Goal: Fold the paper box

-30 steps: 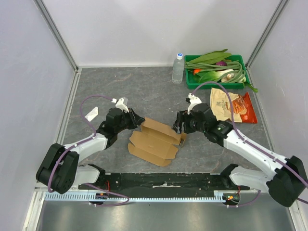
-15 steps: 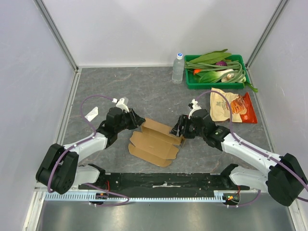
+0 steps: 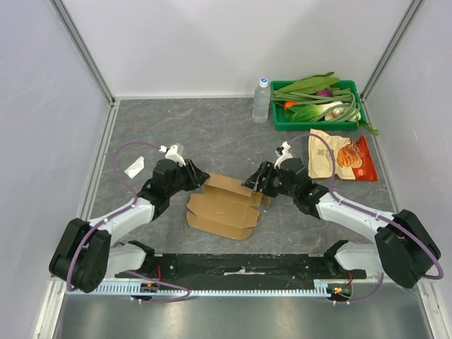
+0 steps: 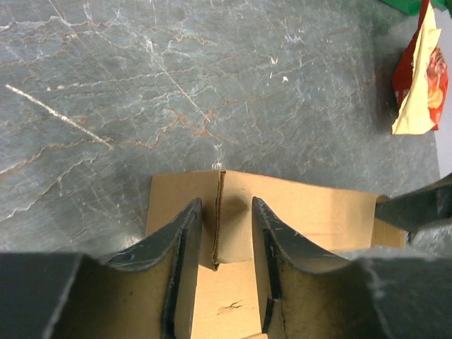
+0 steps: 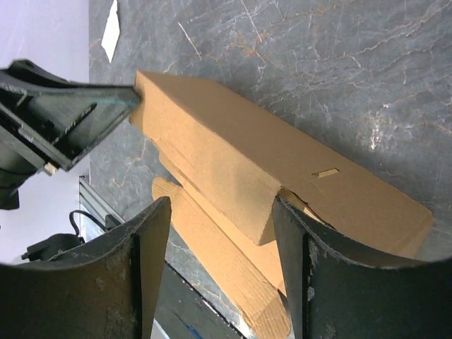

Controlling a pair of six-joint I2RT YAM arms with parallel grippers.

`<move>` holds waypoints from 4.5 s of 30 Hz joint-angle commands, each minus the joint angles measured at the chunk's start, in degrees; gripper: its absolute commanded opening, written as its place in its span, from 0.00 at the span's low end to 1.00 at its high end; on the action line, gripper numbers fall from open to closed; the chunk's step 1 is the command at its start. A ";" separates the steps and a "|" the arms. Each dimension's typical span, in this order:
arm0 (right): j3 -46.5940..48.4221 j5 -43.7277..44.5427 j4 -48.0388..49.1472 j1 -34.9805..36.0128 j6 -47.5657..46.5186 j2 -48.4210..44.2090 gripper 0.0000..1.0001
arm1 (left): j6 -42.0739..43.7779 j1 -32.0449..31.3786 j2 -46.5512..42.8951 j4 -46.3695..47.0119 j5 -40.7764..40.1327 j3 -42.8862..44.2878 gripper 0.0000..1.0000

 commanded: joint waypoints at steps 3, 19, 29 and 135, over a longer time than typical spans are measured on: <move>4.51 -1.39 -2.14 -2.97 -6.35 -0.18 0.68 | 3.06 -1.15 -11.24 -8.03 -6.25 -3.82 0.49; 10.93 -6.57 -14.31 -3.33 -17.37 -2.91 0.71 | 3.77 -10.45 -21.73 -10.33 -24.29 -10.77 0.41; 9.79 -8.24 -13.17 -3.33 -16.49 -2.73 0.70 | 1.83 -22.24 -8.55 -8.40 -42.83 -6.38 0.41; 18.49 42.99 -26.70 17.94 -21.68 1.31 0.21 | 6.58 -22.42 0.34 -0.31 -55.42 1.88 0.02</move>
